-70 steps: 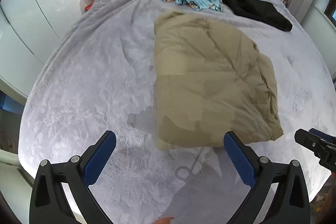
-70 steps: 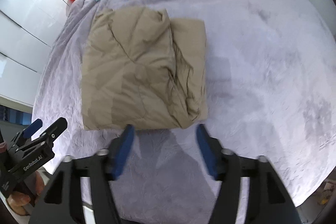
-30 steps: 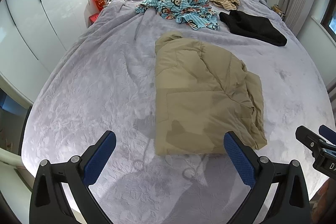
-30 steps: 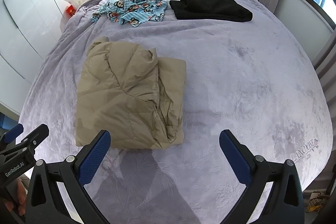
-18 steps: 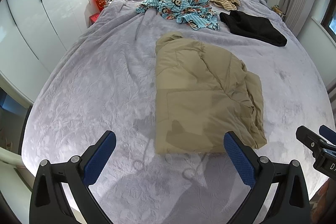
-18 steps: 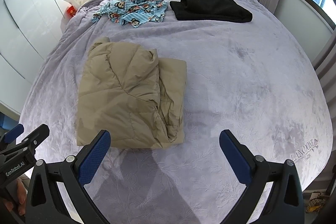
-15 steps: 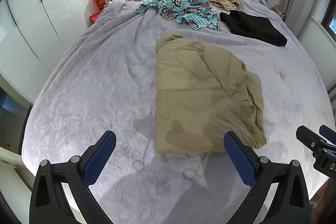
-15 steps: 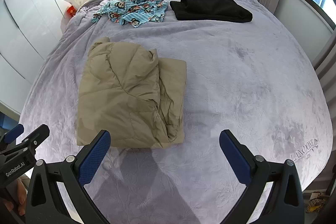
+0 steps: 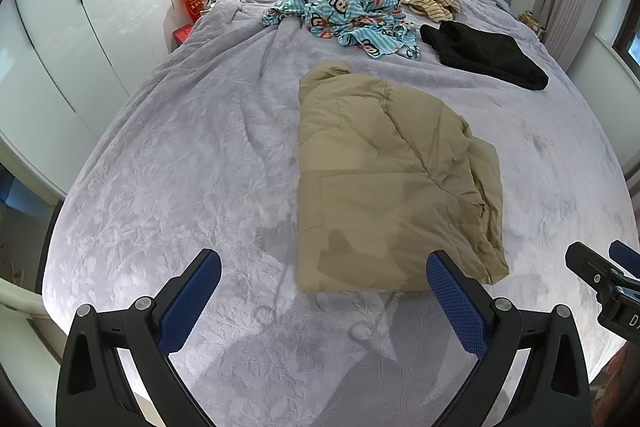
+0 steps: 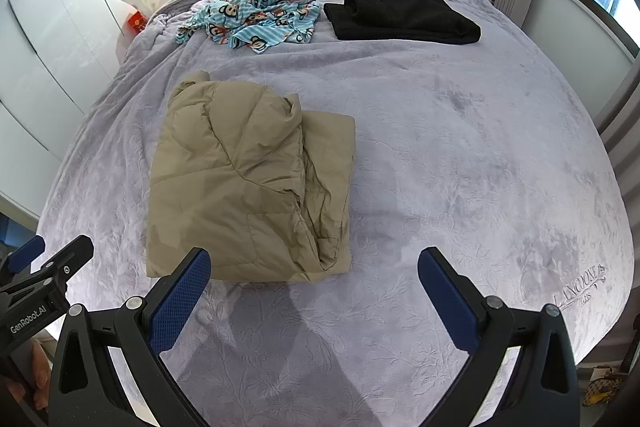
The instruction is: Fold large clothes
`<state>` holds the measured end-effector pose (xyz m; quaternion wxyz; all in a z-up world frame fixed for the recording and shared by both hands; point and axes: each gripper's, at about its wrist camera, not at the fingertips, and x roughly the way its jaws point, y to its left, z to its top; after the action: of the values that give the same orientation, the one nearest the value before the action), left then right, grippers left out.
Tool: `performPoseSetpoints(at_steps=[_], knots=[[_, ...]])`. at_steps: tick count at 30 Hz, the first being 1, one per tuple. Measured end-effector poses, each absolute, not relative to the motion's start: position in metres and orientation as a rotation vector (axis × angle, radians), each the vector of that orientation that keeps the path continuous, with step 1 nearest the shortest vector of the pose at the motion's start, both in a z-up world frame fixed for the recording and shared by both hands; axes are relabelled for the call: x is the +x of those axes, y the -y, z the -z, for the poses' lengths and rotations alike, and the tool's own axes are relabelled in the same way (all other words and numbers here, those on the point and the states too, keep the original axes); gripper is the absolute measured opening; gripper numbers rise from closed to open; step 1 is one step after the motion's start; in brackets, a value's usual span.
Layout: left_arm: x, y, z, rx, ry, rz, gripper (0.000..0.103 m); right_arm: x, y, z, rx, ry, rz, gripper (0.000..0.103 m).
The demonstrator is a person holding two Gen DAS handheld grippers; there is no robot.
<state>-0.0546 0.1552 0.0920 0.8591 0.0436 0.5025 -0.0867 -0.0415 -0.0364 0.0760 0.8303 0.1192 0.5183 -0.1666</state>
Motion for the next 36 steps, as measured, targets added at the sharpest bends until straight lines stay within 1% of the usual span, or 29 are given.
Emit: performPoseSetpoints(at_steps=[36], knots=[[-0.0503, -0.1549, -0.0928, 0.097, -1.056, 0.179, 0.103, -0.0414, 0.0337, -0.0754, 0.255, -1.098, 0.357, 0.103]])
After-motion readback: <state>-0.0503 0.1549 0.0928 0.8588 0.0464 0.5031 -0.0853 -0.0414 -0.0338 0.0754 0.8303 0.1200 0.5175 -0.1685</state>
